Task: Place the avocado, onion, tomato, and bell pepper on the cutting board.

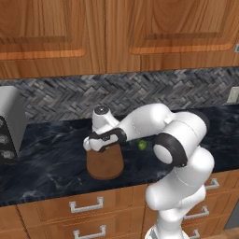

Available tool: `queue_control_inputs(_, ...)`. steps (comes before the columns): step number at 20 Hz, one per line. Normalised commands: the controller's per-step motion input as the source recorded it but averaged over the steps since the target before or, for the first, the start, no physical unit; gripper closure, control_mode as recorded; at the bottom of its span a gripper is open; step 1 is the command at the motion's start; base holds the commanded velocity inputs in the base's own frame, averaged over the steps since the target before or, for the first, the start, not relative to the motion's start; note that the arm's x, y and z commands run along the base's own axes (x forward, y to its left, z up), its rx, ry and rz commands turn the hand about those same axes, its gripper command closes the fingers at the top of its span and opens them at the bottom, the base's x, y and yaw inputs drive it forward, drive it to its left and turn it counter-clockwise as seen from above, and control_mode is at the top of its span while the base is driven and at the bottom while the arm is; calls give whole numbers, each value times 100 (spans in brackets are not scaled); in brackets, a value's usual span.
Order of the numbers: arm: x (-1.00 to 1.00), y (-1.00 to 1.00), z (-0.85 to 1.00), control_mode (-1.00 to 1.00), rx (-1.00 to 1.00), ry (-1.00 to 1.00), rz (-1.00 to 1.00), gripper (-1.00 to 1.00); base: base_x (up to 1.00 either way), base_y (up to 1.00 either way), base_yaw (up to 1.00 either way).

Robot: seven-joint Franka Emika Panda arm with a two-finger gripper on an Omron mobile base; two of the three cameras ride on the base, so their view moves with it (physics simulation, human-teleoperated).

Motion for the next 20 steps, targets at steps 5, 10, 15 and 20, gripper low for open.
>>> queue_control_inputs(5, 5, 0, -21, -100, 0, 0, 8, 100, 0, 0, 0)
queue_control_inputs(10, 10, 0, -14, -100, 0, 0, 8, 100, 0, 0, 0)
queue_control_inputs(15, 9, 2, -14, -100, 0, 0, 8, 100, 0, 0, 0)
queue_control_inputs(20, 9, 10, -17, -100, -2, 0, 8, 100, 0, 0, 0)
